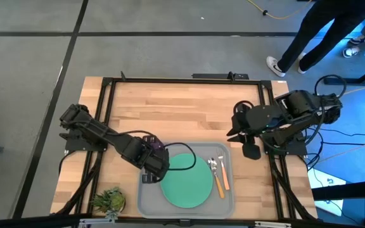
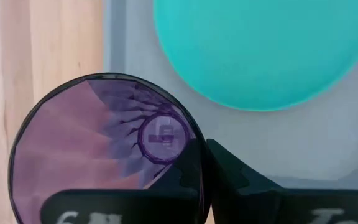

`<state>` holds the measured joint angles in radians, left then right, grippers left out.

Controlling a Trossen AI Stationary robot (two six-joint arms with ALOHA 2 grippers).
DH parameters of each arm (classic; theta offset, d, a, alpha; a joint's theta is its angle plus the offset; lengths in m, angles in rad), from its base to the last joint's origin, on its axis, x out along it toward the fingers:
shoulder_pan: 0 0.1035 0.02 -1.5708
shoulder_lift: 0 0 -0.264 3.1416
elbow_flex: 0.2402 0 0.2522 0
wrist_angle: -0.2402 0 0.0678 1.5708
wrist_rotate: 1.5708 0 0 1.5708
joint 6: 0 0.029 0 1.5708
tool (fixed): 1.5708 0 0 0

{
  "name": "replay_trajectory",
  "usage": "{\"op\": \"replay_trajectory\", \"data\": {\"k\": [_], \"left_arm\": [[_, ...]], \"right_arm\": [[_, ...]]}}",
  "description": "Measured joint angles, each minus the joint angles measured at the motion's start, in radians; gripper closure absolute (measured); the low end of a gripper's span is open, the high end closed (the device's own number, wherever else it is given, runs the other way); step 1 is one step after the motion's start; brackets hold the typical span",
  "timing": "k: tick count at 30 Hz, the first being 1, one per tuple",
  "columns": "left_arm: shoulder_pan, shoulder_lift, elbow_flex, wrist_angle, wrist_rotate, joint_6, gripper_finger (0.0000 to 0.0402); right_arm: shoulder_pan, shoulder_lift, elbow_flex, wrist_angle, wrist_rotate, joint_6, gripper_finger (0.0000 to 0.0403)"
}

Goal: Pick and place plate/cup/fork/spoon on tray
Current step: Put the violet cup on the gray tray to the top left of the green plate

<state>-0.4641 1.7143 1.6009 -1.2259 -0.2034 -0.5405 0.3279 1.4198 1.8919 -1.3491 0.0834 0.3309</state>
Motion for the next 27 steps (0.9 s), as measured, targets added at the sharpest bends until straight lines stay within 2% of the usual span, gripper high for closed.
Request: {"op": "replay_trajectory", "data": {"k": [8,13,17,27], "left_arm": [[-0.004,0.0,-0.108,0.121,-0.003,-0.027,0.0399],[-0.003,0.0,-0.113,0.132,-0.005,-0.027,0.0399],[-0.003,0.0,-0.116,0.129,0.032,-0.026,0.0398],[-0.004,-0.003,-0.158,0.145,0.051,-0.032,0.0368]], "right_arm": [[0.0,0.004,0.0,0.003,0.001,0.0,0.0308],[0.0,0.004,0.0,0.011,0.001,0.005,0.0308],[0.0,0.004,0.0,0.015,0.001,0.006,0.0308],[0.0,0.004,0.0,0.015,0.002,0.008,0.0308]]}}
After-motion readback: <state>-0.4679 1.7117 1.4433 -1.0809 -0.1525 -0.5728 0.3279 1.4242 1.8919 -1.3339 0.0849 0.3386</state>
